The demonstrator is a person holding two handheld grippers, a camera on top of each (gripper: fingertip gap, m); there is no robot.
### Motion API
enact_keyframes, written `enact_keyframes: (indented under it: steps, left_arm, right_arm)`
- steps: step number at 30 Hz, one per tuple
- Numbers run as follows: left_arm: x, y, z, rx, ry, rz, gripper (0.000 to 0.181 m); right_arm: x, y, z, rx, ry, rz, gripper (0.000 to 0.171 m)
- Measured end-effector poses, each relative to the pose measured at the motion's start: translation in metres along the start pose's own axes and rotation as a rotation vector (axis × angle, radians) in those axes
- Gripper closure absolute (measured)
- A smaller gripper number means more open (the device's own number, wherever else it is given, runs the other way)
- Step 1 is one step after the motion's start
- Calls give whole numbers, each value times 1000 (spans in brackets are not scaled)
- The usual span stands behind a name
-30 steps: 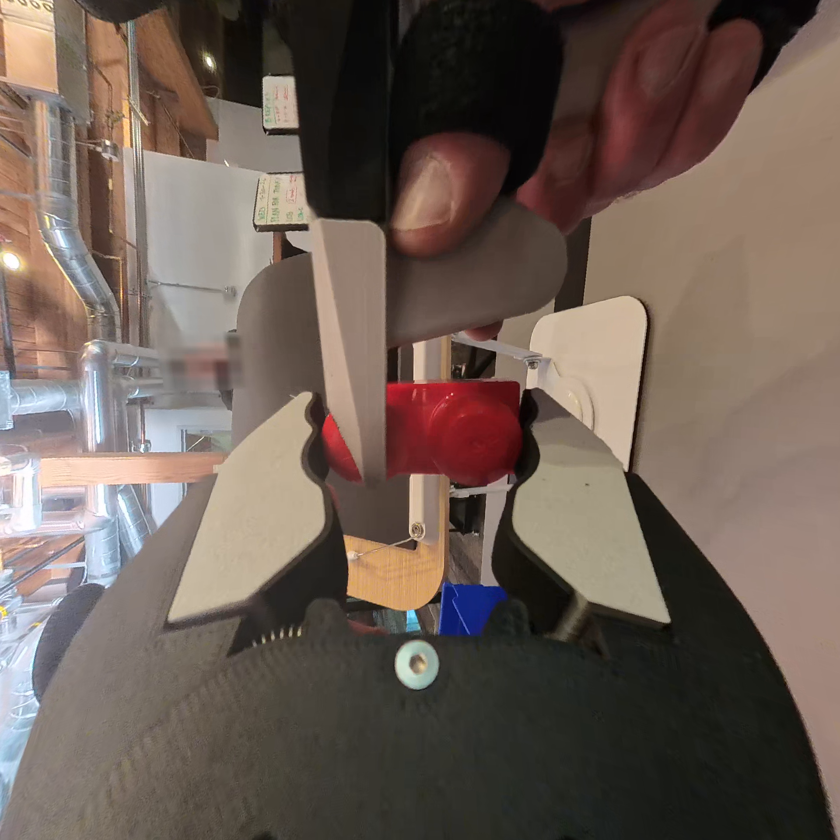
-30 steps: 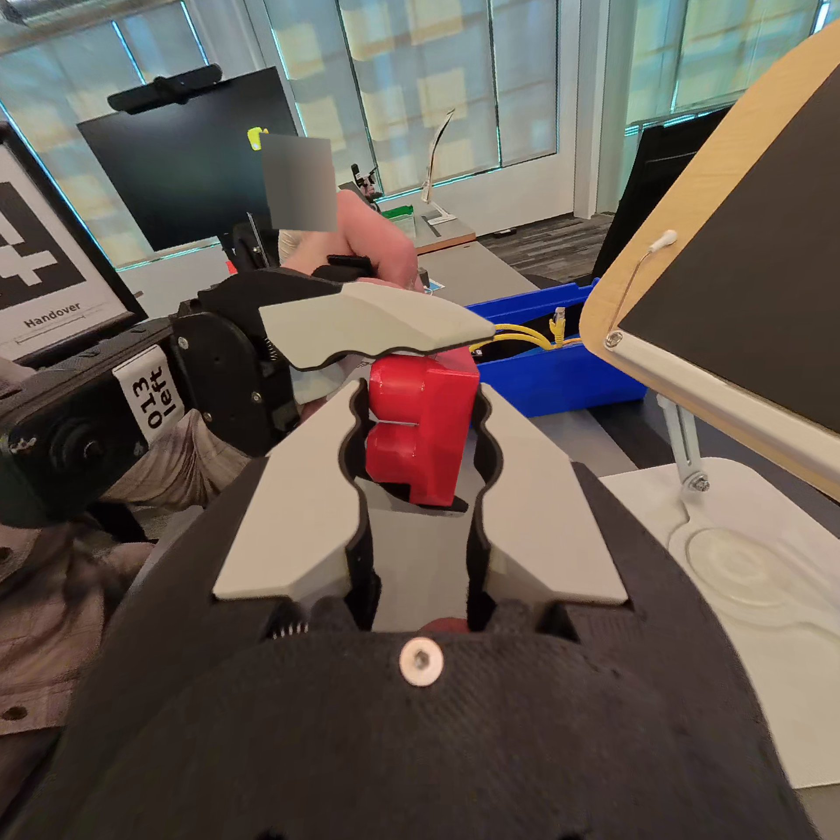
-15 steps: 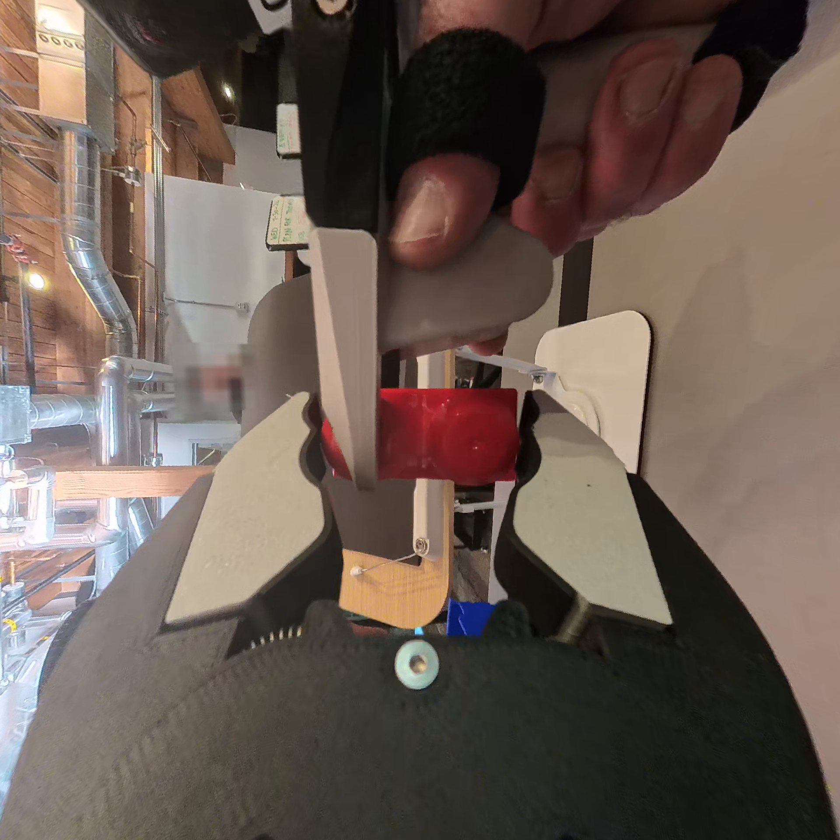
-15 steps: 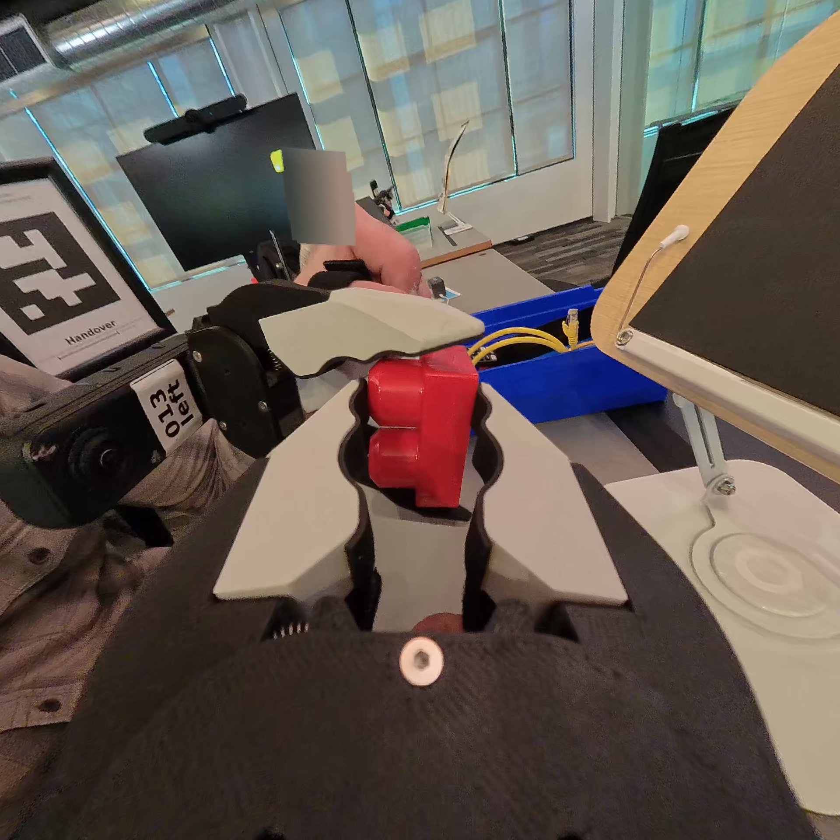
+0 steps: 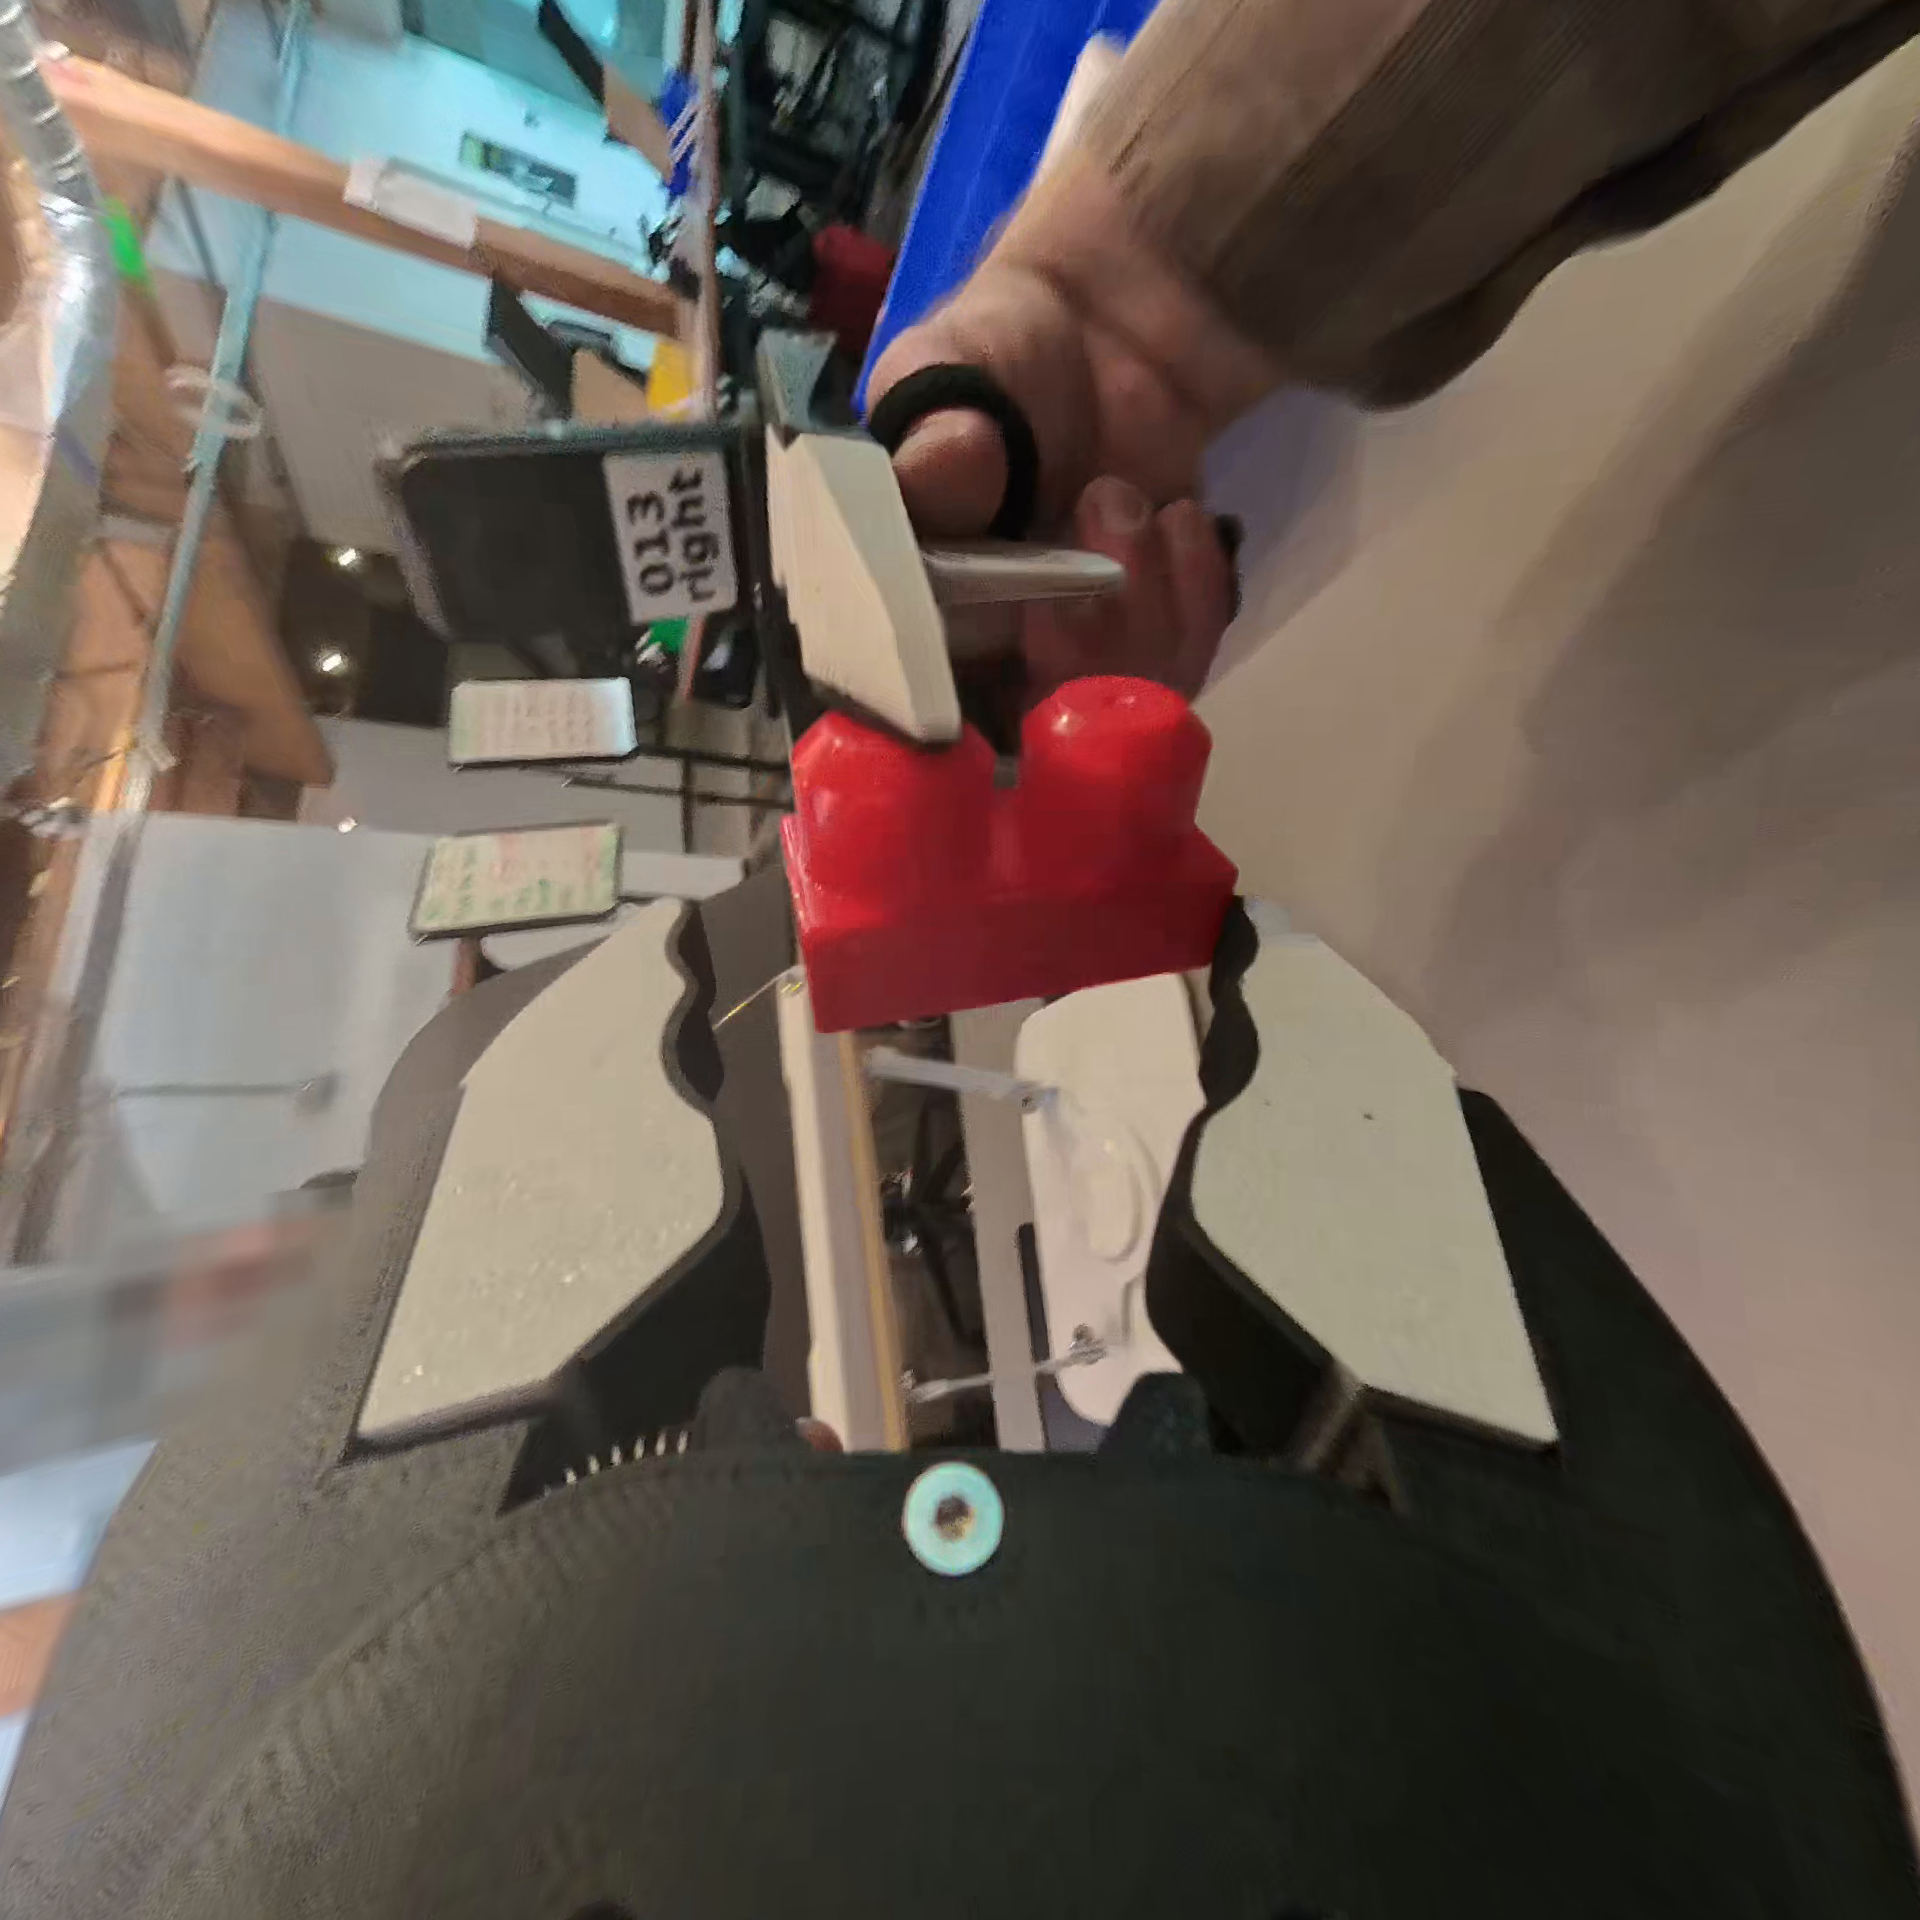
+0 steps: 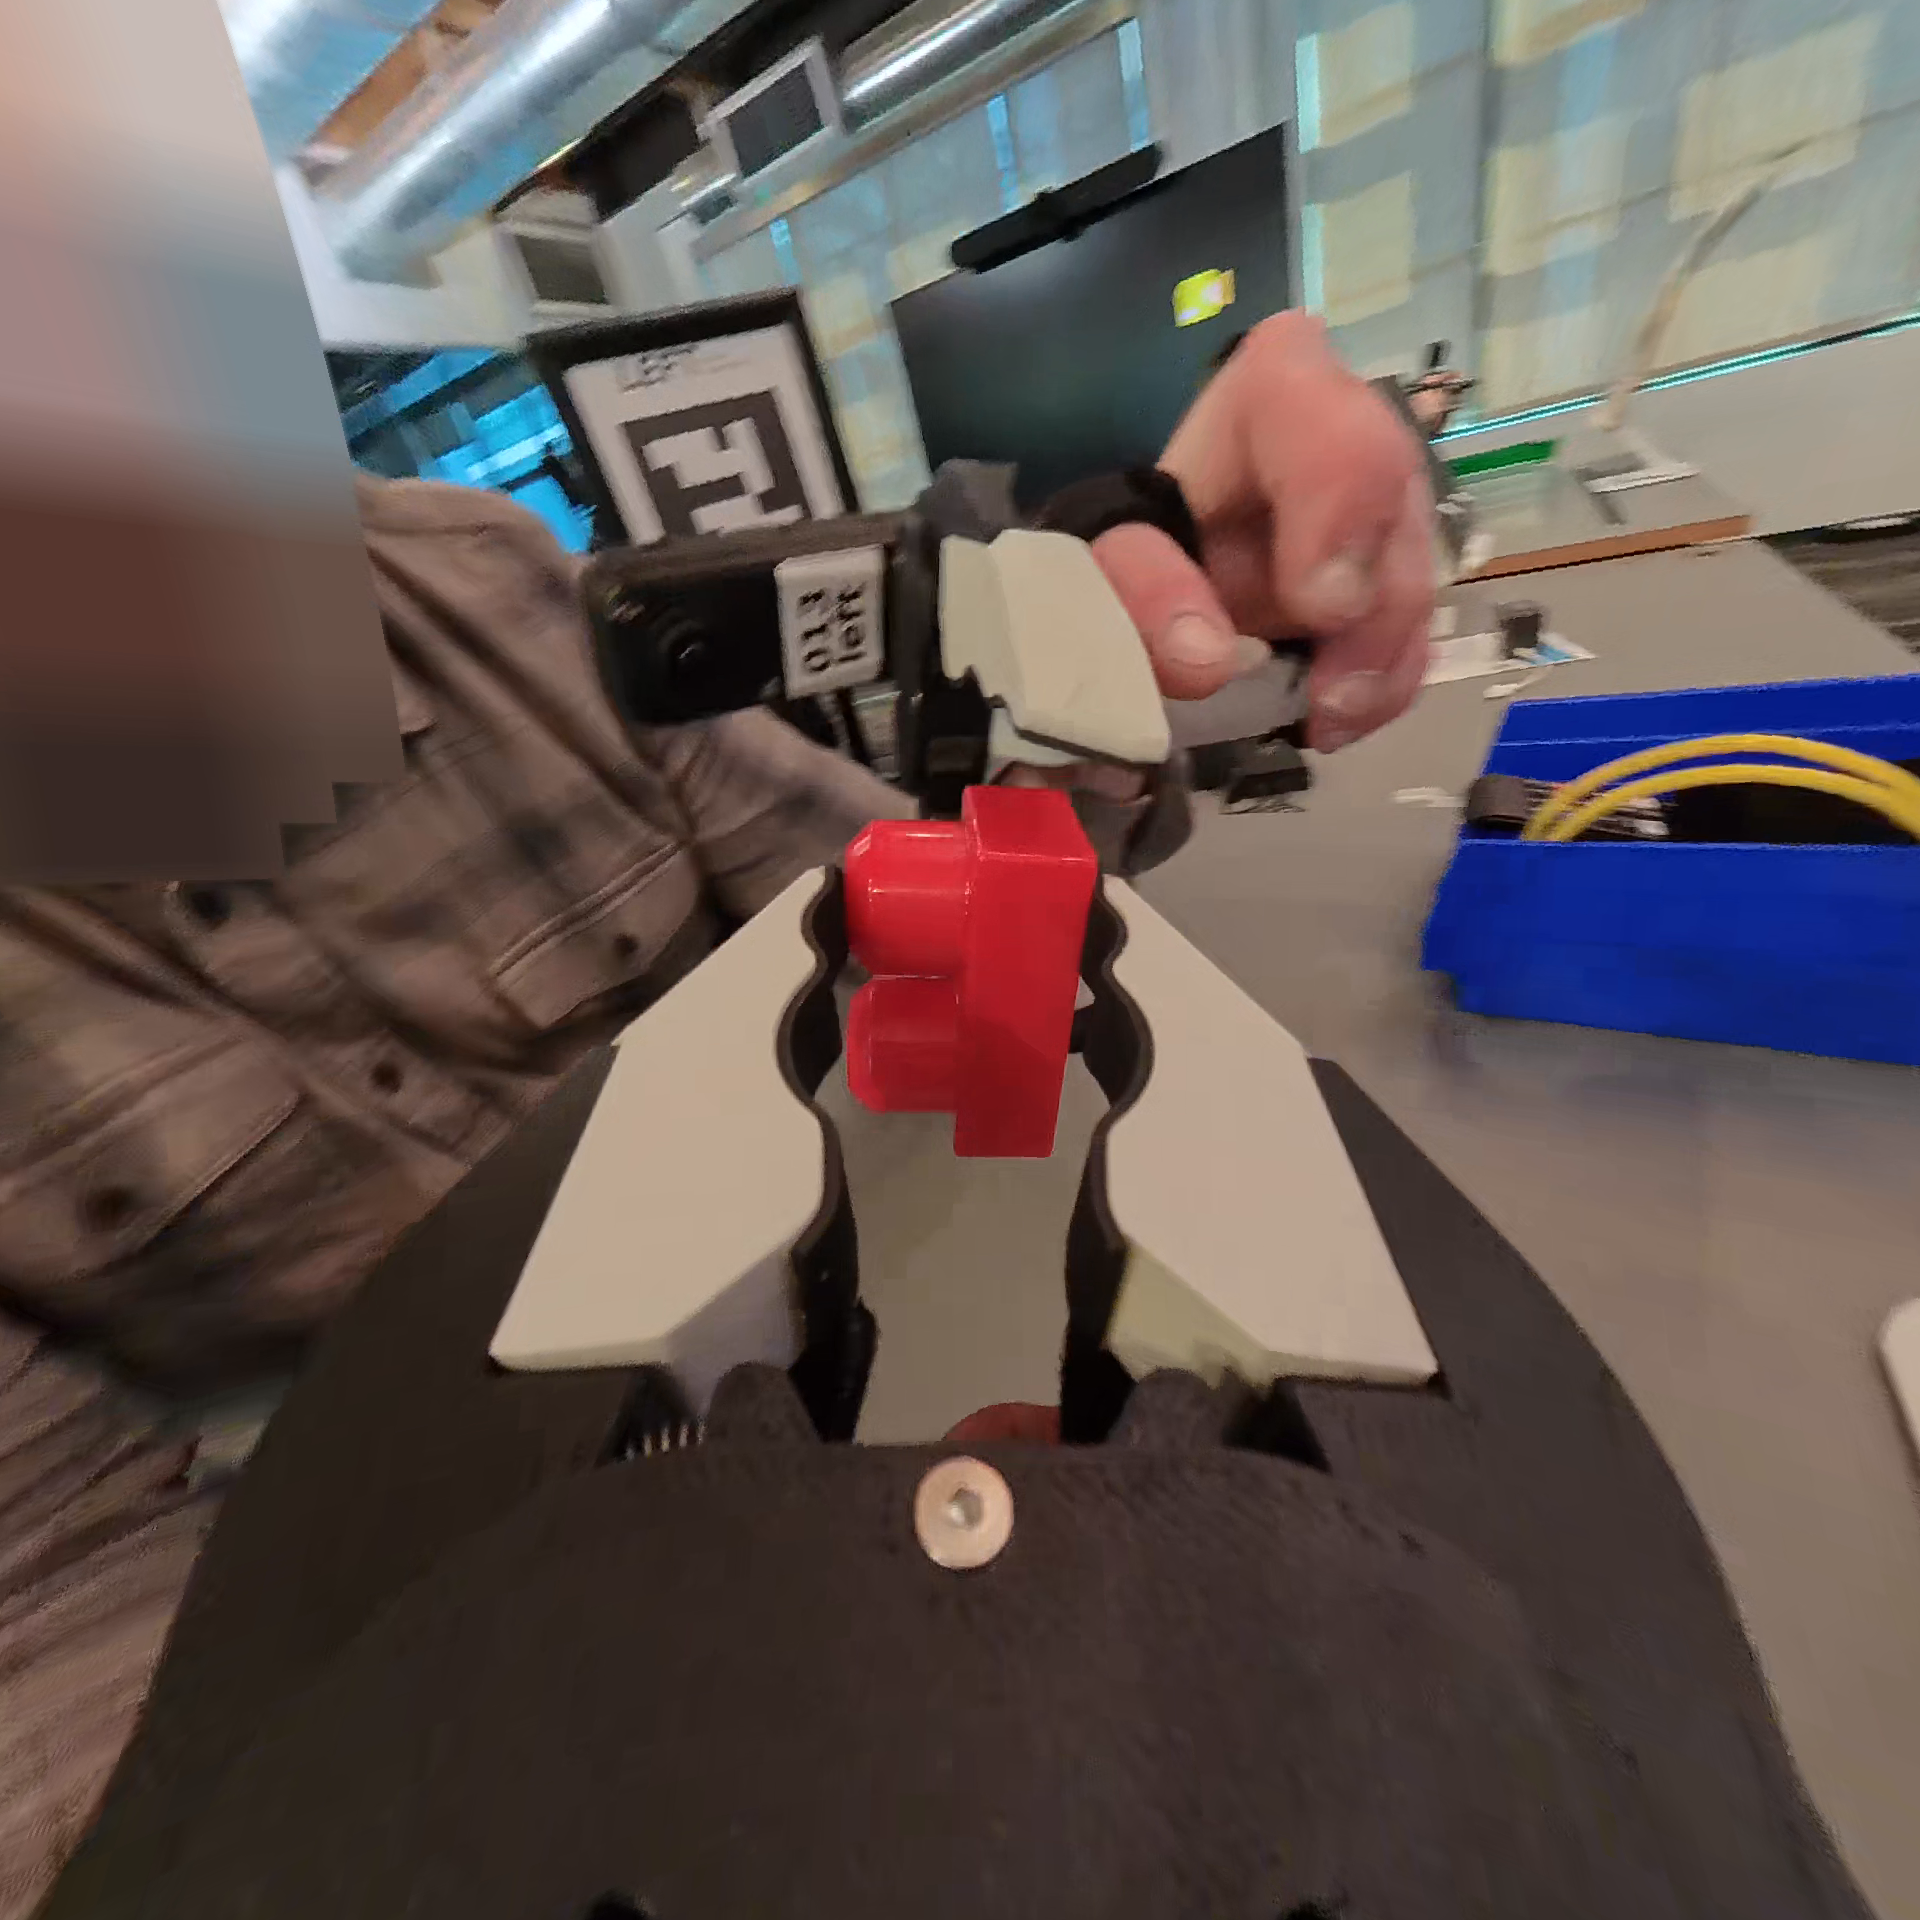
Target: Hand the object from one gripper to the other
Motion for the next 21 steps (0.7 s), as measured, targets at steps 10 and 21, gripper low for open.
enact_keyframes:
  steps: [10, 21]
  left_arm:
    - [31, 45, 4, 228, -285, 160, 103]
    - [50, 42, 10, 112, -472, 256, 121]
  right_arm:
    - [-29, -31, -16, -90, 359, -67, 128]
    - [-27, -52, -28, -225, 357, -112, 129]
Point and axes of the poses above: each gripper's, where its closed fingertips meet, z back along the fingers, y out of its top, x = y × z across the jaws, the point moved 6 cm from there along z, back along the fingers, and after that the axes turned 14 degrees about x, right-handed, at the moved point
